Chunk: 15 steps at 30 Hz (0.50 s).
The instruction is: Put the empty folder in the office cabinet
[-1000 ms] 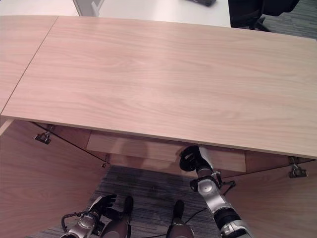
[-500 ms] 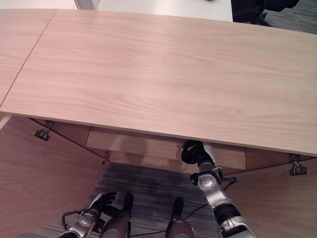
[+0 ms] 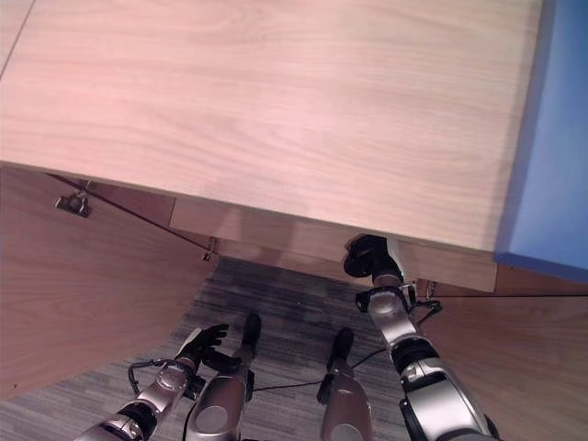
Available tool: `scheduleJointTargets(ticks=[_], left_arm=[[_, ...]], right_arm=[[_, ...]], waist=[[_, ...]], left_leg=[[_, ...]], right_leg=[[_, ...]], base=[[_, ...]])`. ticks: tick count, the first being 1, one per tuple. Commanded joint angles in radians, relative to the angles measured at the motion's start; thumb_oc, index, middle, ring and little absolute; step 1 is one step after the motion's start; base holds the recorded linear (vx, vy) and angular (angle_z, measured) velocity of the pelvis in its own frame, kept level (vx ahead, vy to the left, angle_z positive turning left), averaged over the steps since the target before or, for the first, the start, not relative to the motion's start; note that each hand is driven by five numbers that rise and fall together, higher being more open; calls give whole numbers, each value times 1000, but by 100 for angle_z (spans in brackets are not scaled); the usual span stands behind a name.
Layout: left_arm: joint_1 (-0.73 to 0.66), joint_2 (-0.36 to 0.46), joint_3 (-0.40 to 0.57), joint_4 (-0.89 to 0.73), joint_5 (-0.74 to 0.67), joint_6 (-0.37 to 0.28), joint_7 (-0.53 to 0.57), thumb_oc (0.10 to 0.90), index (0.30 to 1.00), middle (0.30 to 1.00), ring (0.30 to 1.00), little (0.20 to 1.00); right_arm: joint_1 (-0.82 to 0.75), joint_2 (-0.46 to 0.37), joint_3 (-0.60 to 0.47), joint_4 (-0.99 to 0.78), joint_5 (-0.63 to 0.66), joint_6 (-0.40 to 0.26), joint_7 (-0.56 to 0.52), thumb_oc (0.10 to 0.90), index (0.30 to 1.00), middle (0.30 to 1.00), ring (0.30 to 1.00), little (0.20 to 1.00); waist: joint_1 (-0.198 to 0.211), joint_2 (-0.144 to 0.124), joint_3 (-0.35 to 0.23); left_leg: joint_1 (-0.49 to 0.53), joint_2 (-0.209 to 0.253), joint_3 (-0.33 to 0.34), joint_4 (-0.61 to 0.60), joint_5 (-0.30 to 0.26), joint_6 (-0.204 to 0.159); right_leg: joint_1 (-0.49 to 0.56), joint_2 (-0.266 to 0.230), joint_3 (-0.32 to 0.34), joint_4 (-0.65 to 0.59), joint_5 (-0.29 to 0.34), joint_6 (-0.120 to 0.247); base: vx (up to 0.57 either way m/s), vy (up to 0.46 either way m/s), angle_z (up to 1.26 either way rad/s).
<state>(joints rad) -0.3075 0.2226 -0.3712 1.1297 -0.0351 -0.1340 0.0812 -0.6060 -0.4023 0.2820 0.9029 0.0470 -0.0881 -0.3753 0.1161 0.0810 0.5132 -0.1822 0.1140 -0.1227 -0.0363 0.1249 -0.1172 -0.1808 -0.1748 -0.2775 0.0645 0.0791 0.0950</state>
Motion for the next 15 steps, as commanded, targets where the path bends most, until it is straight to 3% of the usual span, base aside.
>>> scheduleJointTargets(ticks=[1, 9, 15], left_arm=[[35, 37, -77, 23, -12, -24, 23, 800, 900, 900, 900, 900], [56, 47, -105, 6, -37, -27, 17, 800, 900, 900, 900, 900], [62, 51, -122, -8, -57, -31, 17, 800, 900, 900, 900, 900]], right_arm=[[-75, -74, -33, -32, 44, -57, -54, 400, 300, 300, 300, 300], [-161, -122, -58, 65, 118, -62, -70, 400, 300, 300, 300, 300], [-241, -168, -60, 112, 159, -63, -76, 400, 300, 300, 300, 300]], waist=[[26, 7, -90], [50, 31, -121], [67, 39, -119]], left_leg=[[-52, 37, -32, 12, -14, -32], [-155, 28, -62, 25, 3, -37], [-175, 20, -74, 19, 6, -39]], right_leg=[[-113, -111, 77, 255, -117, 114], [-193, -118, 52, 283, -129, 110], [-220, -123, 42, 312, -154, 106]], base=[[-16, -14, 17], [-7, -7, 10], [4, -17, 11]])
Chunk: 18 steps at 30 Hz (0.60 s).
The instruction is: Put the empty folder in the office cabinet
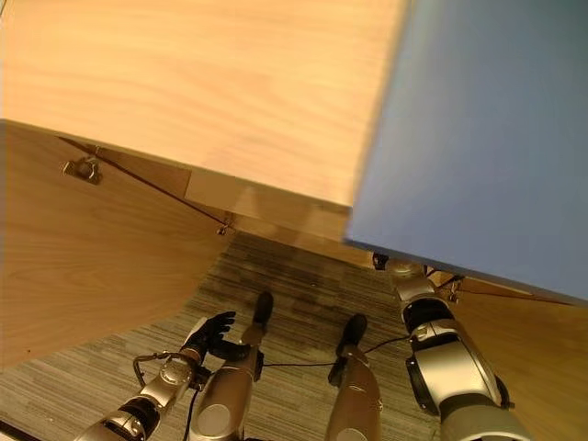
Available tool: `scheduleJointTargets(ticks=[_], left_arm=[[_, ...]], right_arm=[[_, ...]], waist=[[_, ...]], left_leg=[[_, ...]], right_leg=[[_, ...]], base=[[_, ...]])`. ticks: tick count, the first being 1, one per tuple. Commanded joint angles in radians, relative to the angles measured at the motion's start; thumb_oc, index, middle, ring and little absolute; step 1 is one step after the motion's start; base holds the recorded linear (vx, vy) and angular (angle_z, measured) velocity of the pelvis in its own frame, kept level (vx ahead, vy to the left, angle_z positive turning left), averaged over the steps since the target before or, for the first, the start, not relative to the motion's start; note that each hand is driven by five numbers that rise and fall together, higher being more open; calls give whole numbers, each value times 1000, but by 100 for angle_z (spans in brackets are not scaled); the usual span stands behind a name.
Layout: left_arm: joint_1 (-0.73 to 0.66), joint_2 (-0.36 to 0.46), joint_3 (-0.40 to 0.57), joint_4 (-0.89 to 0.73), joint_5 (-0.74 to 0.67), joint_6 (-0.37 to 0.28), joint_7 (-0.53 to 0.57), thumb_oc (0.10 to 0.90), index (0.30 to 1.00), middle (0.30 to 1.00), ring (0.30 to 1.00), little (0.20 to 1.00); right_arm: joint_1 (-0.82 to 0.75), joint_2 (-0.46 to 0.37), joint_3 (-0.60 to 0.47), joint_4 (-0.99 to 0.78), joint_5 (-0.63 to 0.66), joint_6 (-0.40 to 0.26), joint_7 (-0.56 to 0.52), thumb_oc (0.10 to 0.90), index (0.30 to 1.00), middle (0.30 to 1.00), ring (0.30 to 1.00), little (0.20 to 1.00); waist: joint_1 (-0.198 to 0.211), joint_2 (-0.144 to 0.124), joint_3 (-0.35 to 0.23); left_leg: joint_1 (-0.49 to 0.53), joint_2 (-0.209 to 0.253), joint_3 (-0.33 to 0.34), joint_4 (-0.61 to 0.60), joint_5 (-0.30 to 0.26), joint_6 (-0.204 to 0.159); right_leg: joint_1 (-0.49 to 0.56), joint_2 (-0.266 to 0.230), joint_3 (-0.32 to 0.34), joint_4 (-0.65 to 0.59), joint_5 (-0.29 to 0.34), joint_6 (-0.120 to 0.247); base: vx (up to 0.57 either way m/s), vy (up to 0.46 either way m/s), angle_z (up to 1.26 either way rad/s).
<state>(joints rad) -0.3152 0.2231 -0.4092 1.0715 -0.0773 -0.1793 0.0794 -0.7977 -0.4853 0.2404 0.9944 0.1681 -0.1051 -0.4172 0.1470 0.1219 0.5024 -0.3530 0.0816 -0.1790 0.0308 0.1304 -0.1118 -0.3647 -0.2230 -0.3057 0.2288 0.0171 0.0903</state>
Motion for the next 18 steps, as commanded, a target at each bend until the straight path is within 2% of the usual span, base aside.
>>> scheduleJointTargets(ticks=[1, 13, 18], left_arm=[[72, 54, -89, 47, -20, 13, 18, 800, 900, 900, 900, 900], [78, 78, -119, 47, -29, 11, 7, 800, 900, 900, 900, 900], [50, 67, -94, 80, -17, 22, 6, 800, 900, 900, 900, 900]], right_arm=[[-71, -96, -18, 40, 49, -46, -37, 400, 300, 300, 300, 300], [-291, -198, 74, 163, 83, -26, -11, 400, 300, 300, 300, 300], [-220, -168, 39, 102, 97, -37, -13, 400, 300, 300, 300, 300]], waist=[[40, 1, -106], [61, 8, -102], [49, -11, -127]], left_leg=[[-7, 51, -20, -50, 2, -43], [-11, 45, -21, -64, 9, -45], [20, 48, -22, -64, -4, -45]], right_leg=[[-44, -75, 70, 154, -96, 110], [-56, -74, 69, 168, -107, 104], [-9, -74, 62, 149, -108, 103]], base=[[0, 0, 0], [-1, 4, 2], [22, -8, 3]])
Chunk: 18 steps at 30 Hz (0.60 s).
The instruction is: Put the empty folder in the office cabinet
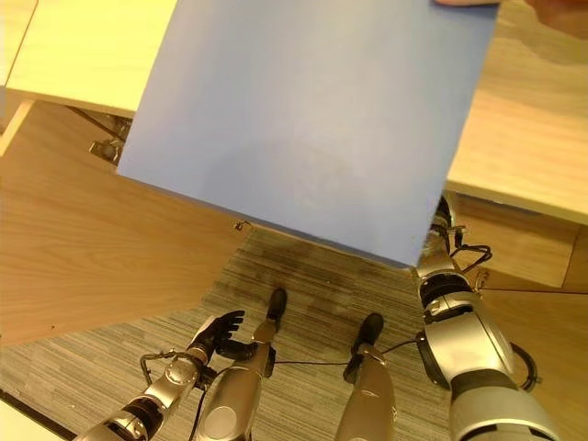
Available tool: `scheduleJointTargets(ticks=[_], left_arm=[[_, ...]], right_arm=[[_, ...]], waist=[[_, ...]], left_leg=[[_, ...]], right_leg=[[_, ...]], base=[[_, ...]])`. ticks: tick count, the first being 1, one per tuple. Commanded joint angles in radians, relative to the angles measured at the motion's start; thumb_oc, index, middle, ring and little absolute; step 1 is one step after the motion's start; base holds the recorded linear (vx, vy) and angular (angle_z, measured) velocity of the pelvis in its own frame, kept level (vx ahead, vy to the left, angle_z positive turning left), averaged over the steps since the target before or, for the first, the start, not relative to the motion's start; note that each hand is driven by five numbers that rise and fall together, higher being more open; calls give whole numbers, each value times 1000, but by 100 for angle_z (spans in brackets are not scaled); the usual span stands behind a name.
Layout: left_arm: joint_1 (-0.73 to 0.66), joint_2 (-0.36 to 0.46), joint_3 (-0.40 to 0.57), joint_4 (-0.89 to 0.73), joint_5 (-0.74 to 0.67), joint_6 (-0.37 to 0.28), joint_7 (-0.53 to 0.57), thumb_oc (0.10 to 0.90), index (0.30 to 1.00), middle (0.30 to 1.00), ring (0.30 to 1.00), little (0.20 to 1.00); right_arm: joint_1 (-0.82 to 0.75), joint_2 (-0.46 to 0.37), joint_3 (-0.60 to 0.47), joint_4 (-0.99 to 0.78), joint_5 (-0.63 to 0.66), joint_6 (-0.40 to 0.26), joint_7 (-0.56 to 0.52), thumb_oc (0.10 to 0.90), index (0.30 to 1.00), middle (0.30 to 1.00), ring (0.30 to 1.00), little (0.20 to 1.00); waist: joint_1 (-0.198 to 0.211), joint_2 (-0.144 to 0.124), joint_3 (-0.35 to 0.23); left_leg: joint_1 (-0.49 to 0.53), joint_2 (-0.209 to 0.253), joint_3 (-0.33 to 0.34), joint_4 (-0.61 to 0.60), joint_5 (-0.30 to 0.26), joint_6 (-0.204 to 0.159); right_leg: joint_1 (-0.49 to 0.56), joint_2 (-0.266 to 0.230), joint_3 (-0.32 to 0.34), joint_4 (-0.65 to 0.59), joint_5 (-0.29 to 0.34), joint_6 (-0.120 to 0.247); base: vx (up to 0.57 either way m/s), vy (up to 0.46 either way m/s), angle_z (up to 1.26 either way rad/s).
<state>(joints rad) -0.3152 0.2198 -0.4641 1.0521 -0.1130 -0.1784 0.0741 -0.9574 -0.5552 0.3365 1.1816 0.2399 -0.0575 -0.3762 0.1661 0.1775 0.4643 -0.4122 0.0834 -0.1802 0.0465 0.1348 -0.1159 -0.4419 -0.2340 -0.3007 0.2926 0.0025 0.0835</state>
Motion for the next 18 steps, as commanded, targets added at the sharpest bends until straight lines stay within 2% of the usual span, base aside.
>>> scheduleJointTargets(ticks=[1, 6, 9, 12, 13, 14, 15, 18], left_arm=[[48, 68, -33, 103, 21, 23, 12, 800, 900, 900, 900, 900], [26, 40, 24, 121, 35, 40, 18, 800, 900, 900, 900, 900], [36, 24, 57, 130, 45, 49, 13, 800, 900, 900, 900, 900], [41, 19, 72, 136, 59, 54, 10, 800, 900, 900, 900, 900], [50, 13, 92, 141, 74, 56, 4, 800, 900, 900, 900, 900], [50, 13, 92, 140, 74, 56, 4, 800, 900, 900, 900, 900], [59, 9, 103, 145, 86, 58, 0, 800, 900, 900, 900, 900], [75, 9, 127, 150, 86, 61, 1, 800, 900, 900, 900, 900]], right_arm=[[-32, -85, -70, -113, 26, -88, -56, 400, 300, 300, 300, 300], [217, 26, -156, -353, -3, -122, -63, 400, 300, 300, 300, 300], [404, 111, -191, -495, -25, -143, -45, 400, 300, 300, 300, 300], [506, 149, -203, -567, -46, -151, -28, 400, 300, 300, 300, 300], [586, 176, -193, -623, -66, -157, 0, 445, 368, 368, 368, 368], [587, 176, -193, -623, -67, -156, 0, 599, 599, 599, 599, 599], [656, 204, -191, -646, -64, -160, 28, 800, 900, 900, 900, 900], [732, 208, -177, -693, -70, -157, 72, 800, 900, 900, 900, 900]], waist=[[28, -70, -95], [2, -99, -140], [-21, -128, -168], [-38, -144, -190], [-63, -164, -212], [-62, -163, -212], [-87, -176, -235], [-109, -183, -263]], left_leg=[[86, 46, -20, -81, -11, -41], [128, 55, -12, -95, -22, -35], [178, 62, 0, -108, -39, -37], [202, 66, 9, -114, -41, -35], [234, 69, 25, -118, -48, -35], [235, 69, 25, -118, -48, -35], [264, 72, 43, -121, -55, -36], [303, 77, 64, -126, -62, -37]], right_leg=[[77, -62, 56, 81, -93, 110], [126, -54, 49, 33, -70, 110], [175, -50, 50, 9, -70, 114], [203, -42, 47, -21, -52, 116], [235, -30, 51, -50, -43, 118], [237, -30, 51, -51, -43, 118], [265, -22, 59, -81, -31, 120], [304, -12, 68, -119, -18, 121]], base=[[54, -6, 1], [51, -1, 0], [66, -1, -1], [58, 1, -3], [89, -7, -2], [107, 19, -7], [79, 33, -15], [76, 30, -23]])
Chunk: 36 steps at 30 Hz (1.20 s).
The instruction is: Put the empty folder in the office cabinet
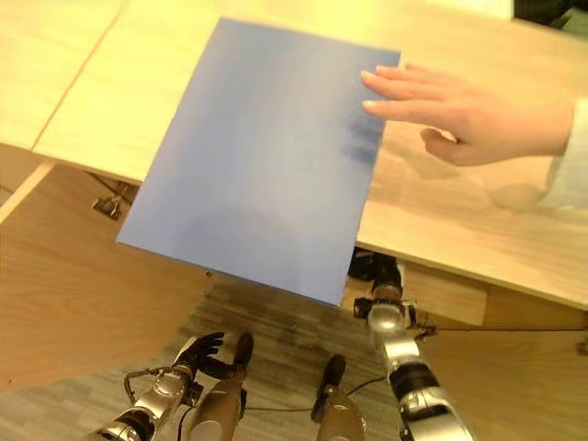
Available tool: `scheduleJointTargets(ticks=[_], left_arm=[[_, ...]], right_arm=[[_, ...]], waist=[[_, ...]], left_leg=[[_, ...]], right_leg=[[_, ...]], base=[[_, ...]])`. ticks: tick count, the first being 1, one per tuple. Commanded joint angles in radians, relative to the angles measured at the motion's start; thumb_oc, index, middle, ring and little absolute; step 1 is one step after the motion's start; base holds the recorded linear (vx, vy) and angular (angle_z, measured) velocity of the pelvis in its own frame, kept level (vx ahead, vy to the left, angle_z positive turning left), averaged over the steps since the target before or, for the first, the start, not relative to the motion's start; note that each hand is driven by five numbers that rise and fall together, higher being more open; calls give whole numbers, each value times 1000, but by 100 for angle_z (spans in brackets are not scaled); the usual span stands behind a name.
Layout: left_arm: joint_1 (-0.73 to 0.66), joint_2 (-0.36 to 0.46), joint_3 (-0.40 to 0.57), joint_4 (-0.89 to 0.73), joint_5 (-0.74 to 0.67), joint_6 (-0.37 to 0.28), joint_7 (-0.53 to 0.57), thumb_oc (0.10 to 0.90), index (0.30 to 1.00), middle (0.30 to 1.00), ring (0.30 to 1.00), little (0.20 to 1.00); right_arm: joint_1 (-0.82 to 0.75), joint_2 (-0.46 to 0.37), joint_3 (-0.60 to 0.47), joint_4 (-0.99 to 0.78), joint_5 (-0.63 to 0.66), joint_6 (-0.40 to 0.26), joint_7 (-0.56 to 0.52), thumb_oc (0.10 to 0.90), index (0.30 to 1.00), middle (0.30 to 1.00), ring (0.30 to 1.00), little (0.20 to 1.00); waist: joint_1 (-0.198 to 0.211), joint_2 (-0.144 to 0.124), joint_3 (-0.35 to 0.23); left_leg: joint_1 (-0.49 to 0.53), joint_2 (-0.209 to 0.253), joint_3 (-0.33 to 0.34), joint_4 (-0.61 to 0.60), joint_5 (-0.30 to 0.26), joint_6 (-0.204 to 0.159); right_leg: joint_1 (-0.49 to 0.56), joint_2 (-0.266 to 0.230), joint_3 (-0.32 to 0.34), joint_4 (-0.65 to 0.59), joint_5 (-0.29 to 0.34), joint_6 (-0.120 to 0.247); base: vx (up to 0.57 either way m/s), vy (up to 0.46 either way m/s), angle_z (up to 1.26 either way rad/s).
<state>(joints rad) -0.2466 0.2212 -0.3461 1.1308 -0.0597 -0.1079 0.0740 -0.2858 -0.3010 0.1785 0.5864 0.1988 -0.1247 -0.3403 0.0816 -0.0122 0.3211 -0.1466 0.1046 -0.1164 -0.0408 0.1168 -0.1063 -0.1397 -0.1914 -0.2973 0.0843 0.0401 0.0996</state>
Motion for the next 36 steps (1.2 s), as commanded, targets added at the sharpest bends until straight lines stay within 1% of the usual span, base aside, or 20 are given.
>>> scheduleJointTargets(ticks=[1, 3, 6, 10, 13, 17, 18, 19, 21, 23, 24, 25, 26, 27, 28, 29, 31, 32, 33, 36], left_arm=[[12, 8, 20, 74, 30, -8, -1, 800, 900, 900, 900, 900], [29, 8, 43, 78, 26, -10, 1, 800, 900, 900, 900, 900], [79, 9, 61, 75, 37, -8, -2, 800, 900, 900, 900, 900], [100, 17, 81, 47, 19, -14, 2, 800, 900, 900, 900, 900], [107, 27, 85, 20, 14, -19, 8, 800, 900, 900, 900, 900], [113, 74, 84, -86, 52, -38, 56, 800, 900, 900, 900, 900], [119, 103, 94, -169, 62, -56, 93, 800, 900, 900, 900, 900], [122, 105, 94, -172, 62, -54, 93, 800, 900, 900, 900, 900], [129, 140, 110, -261, 80, -73, 125, 800, 900, 900, 900, 900], [132, 188, 132, -360, 121, -87, 158, 800, 900, 900, 900, 900], [246, 265, 184, -487, 152, -126, 161, 800, 900, 900, 900, 900], [347, 298, 194, -558, 203, -182, 191, 800, 900, 900, 900, 900], [401, 298, 185, -602, 253, -208, 226, 800, 900, 900, 900, 900], [415, 265, 181, -541, 286, -216, 284, 800, 900, 900, 900, 900], [421, 261, 187, -602, 306, -215, 319, 800, 900, 900, 900, 900], [467, 289, 214, -759, 363, -204, 342, 800, 900, 900, 900, 900], [558, 336, 280, -952, 479, -219, 384, 800, 900, 900, 900, 900], [567, 337, 286, -961, 482, -215, 383, 800, 900, 900, 900, 900], [604, 371, 303, -1021, 624, -209, 473, 800, 900, 900, 900, 900], [634, 357, 323, -1039, 678, -207, 531, 800, 900, 900, 900, 900]], right_arm=[[85, -44, -14, -114, -32, -89, 55, 800, 900, 900, 900, 900], [144, -44, -7, -142, -34, -83, 89, 800, 900, 900, 900, 900], [245, -11, -6, -108, -12, -62, 132, 800, 900, 900, 900, 900], [301, 7, 15, -10, -40, -40, 150, 800, 900, 900, 900, 900], [319, 17, 23, 45, -56, -27, 156, 800, 900, 900, 900, 900], [362, 27, 42, 154, -127, -7, 152, 800, 900, 900, 900, 900], [380, 32, 51, 187, -155, -5, 149, 800, 900, 900, 900, 900], [380, 33, 52, 189, -155, -6, 149, 800, 900, 900, 900, 900], [392, 34, 60, 223, -184, -9, 146, 800, 900, 900, 900, 900], [411, 31, 66, 232, -209, -13, 150, 800, 900, 900, 900, 900], [426, 27, 40, 230, -200, -23, 149, 800, 900, 900, 900, 900], [425, 26, 26, 258, -208, -41, 140, 800, 900, 900, 900, 900], [427, 31, 31, 291, -212, -59, 131, 800, 900, 900, 900, 900], [435, 40, 44, 303, -219, -74, 118, 800, 900, 900, 900, 900], [448, 45, 48, 306, -227, -85, 111, 800, 900, 900, 900, 900], [462, 53, 50, 316, -234, -88, 108, 800, 900, 900, 900, 900], [477, 57, 38, 344, -245, -85, 102, 800, 900, 900, 900, 900], [478, 58, 41, 346, -245, -86, 102, 800, 900, 900, 900, 900], [480, 57, 43, 370, -259, -87, 87, 800, 900, 900, 900, 900], [485, 42, 45, 364, -267, -90, 78, 800, 900, 900, 900, 900]], waist=[[-33, 4, -131], [-46, 1, -158], [-70, -2, -215], [-79, -4, -252], [-80, -4, -266], [-79, -3, -292], [-74, -3, -297], [-74, -4, -297], [-69, -5, -297], [-63, -5, -300], [-48, -7, -301], [-20, -7, -293], [-8, -12, -292], [-3, -15, -291], [5, -17, -291], [10, -18, -294], [31, -19, -291], [27, -21, -295], [40, -20, -298], [50, -17, -300]], left_leg=[[49, 57, 7, -40, -48, -47], [83, 61, 24, -46, -54, -48], [150, 59, 57, -46, -78, -43], [198, 58, 77, -46, -94, -41], [211, 58, 81, -46, -99, -40], [242, 56, 92, -46, -110, -37], [252, 56, 92, -46, -112, -37], [253, 57, 92, -46, -112, -37], [256, 57, 89, -46, -112, -37], [259, 59, 86, -46, -111, -39], [247, 56, 80, -46, -95, -38], [244, 58, 69, -46, -92, -39], [246, 59, 61, -46, -88, -41], [249, 60, 53, -46, -86, -43], [246, 61, 47, -46, -82, -44], [251, 64, 42, -46, -93, -46], [242, 66, 26, -46, -78, -49], [247, 68, 25, -46, -89, -50], [247, 69, 15, -46, -90, -54], [239, 72, -3, -46, -80, -60]], right_leg=[[12, -51, 71, 79, -55, 106], [40, -43, 81, 57, -50, 106], [97, -33, 102, 26, -44, 108], [138, -29, 115, 10, -45, 110], [153, -28, 119, -3, -44, 111], [188, -27, 126, -29, -44, 111], [200, -27, 126, -37, -45, 110], [201, -27, 126, -37, -45, 110], [211, -25, 126, -43, -47, 111], [218, -24, 125, -47, -48, 111], [215, -27, 120, -49, -36, 110], [220, -26, 113, -50, -37, 109], [229, -24, 106, -51, -40, 109], [238, -22, 101, -53, -43, 108], [242, -20, 95, -53, -46, 108], [253, -16, 88, -54, -60, 108], [258, -14, 74, -52, -58, 102], [264, -12, 74, -53, -69, 103], [273, -8, 63, -52, -76, 100], [276, -1, 44, -49, -84, 93]], base=[[46, 13, -39], [85, 30, -39], [94, 34, -34], [37, 16, -32], [8, 1, -2], [11, -18, -6], [14, -21, -9], [6, -29, -10], [-11, -25, -3], [-39, -27, 1], [-76, -24, 0], [-71, -29, -6], [-14, -47, -4], [11, -48, 9], [44, -58, 34], [0, -54, 33], [-2, -51, 18], [49, -60, 29], [51, -56, 45], [-14, -55, 28]])
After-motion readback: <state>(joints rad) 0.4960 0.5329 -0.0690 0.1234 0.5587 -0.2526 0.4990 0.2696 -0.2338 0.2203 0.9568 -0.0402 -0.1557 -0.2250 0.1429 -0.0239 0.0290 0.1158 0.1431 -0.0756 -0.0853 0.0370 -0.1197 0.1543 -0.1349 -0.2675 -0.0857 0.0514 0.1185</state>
